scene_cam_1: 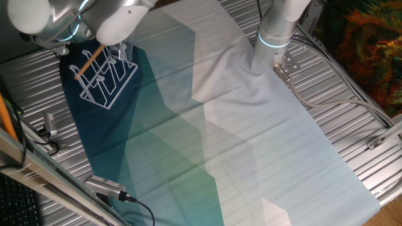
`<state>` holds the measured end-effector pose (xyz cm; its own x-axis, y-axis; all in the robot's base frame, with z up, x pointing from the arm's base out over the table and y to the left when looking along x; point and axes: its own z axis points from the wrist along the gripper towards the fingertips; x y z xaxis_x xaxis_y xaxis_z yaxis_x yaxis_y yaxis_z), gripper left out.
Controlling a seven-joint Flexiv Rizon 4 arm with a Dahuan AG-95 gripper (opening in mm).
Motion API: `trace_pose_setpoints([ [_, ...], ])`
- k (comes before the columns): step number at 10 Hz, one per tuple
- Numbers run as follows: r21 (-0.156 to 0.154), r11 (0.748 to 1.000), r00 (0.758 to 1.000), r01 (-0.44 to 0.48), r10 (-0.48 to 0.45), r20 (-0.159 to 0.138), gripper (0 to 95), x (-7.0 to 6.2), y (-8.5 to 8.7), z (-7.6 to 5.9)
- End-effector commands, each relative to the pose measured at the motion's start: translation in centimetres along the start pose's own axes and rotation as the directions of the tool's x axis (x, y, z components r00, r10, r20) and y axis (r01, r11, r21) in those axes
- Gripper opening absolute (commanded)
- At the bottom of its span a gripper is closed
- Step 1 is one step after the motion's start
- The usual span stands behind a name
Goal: Put the cup on the cup rack
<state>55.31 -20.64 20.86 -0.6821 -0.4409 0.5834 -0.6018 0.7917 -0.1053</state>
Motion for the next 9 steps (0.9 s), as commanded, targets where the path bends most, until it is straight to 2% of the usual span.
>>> trace_pose_setpoints([
  [1, -0.003, 1.000, 1.000, -0.003, 0.003, 0.001, 0.0, -0.27, 0.00, 0.75],
  [9, -0.017, 1.000, 1.000, -0.021, 0.021, -0.011, 0.0, -1.20, -0.28, 1.24],
])
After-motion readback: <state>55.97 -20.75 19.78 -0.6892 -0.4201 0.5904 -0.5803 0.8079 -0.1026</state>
